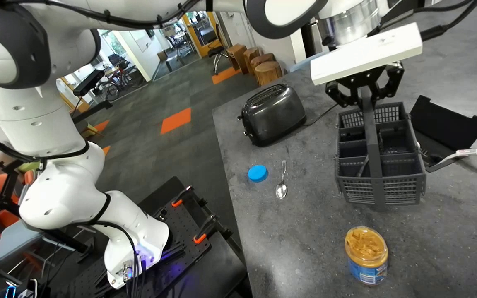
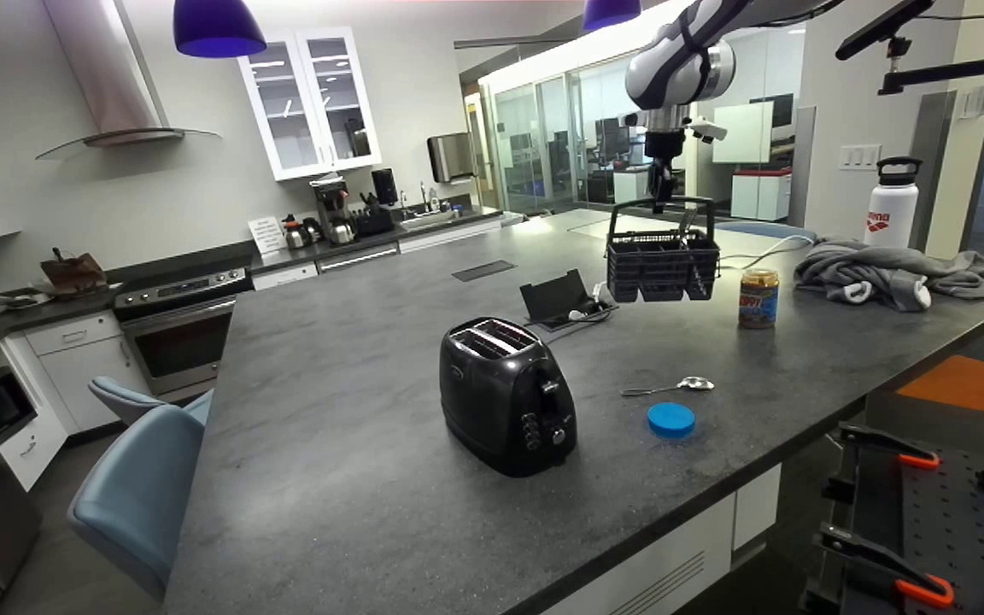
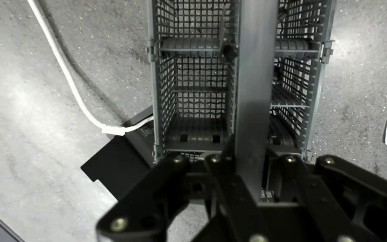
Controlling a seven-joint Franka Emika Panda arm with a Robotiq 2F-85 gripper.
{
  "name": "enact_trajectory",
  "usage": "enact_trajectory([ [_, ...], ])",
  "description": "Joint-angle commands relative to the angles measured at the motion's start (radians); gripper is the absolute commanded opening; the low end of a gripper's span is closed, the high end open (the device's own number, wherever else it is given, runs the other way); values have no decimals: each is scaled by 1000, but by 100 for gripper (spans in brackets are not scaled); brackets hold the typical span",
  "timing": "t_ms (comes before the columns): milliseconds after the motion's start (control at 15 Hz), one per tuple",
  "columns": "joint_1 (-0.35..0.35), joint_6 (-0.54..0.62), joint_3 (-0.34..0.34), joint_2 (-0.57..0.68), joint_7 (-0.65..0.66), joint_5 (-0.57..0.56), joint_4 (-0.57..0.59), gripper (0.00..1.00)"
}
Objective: Take the fork from the counter and put it in the cutlery holder, take the spoon from the cutlery holder and put it on the counter, then move the cutlery holder to the right
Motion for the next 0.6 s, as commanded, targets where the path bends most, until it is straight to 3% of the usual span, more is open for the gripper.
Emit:
enact_trajectory([
  [0, -33, -65, -15, 26, -53, -15, 102, 3],
  [533, -155, -70, -17, 129, -168, 9, 250, 3],
])
